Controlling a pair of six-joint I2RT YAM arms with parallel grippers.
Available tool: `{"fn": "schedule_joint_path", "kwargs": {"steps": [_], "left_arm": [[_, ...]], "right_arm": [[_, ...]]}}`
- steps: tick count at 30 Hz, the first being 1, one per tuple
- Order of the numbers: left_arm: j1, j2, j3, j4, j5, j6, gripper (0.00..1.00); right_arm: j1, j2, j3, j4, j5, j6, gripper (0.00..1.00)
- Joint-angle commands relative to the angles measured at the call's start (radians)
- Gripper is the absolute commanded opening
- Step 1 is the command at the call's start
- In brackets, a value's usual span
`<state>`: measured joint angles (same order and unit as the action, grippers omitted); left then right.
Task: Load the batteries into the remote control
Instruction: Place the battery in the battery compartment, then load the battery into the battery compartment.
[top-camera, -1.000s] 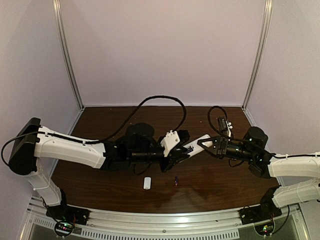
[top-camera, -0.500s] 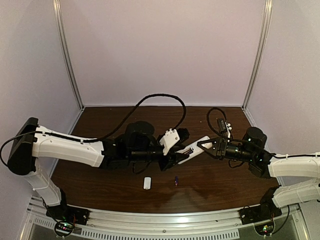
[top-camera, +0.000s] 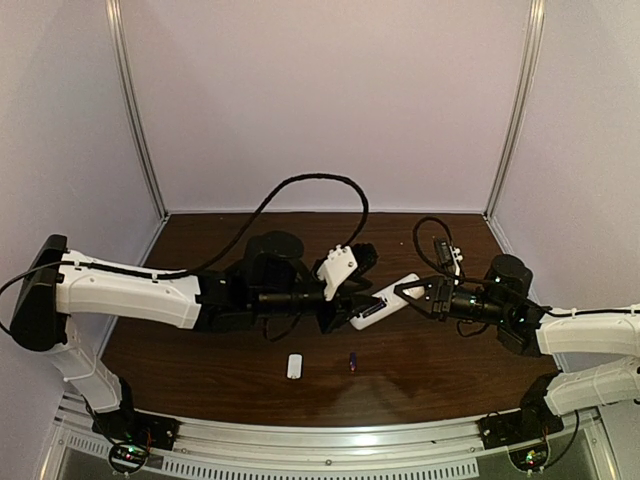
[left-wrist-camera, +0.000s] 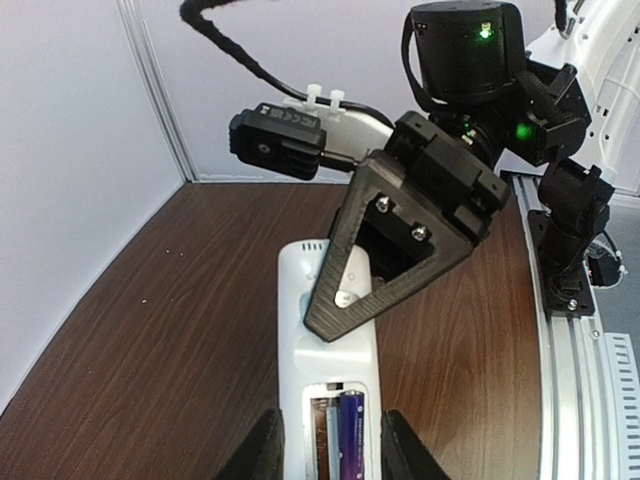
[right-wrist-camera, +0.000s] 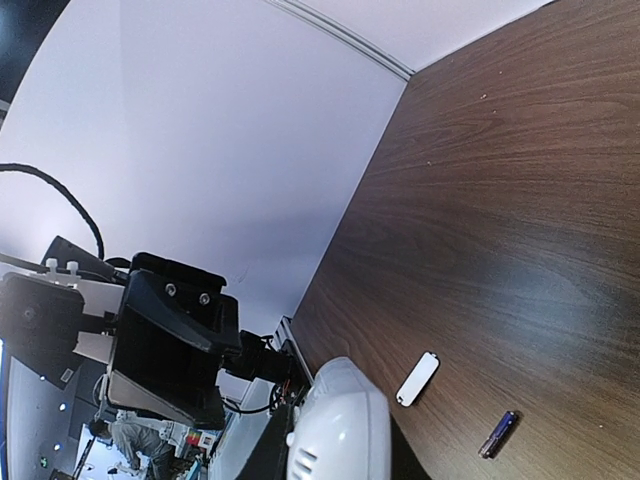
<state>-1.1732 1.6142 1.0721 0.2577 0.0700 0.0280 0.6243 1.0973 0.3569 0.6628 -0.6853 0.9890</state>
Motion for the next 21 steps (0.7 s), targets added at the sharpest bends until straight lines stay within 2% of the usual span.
{"fn": "schedule_joint_path", "kwargs": {"steps": [1, 7, 17, 21], "left_arm": [[0.004, -0.014, 0.047, -0.024, 0.028, 0.006, 0.32], [0.004, 0.014, 0.075, -0.052, 0.063, 0.008, 0.24], [0.005, 0.074, 0.127, -0.094, 0.062, -0.002, 0.23], [0.005, 0.078, 0.134, -0.096, 0.009, -0.073, 0.23]], "right_arm": [[0.007, -0.013, 0.020, 0.001, 0.022, -0.020, 0.00], [0.008, -0.017, 0.023, -0.016, 0.040, -0.021, 0.00], [0.010, -0.020, 0.030, -0.019, 0.037, -0.013, 0.00], [0.012, -0.044, 0.022, -0.041, 0.072, -0.031, 0.00]]}}
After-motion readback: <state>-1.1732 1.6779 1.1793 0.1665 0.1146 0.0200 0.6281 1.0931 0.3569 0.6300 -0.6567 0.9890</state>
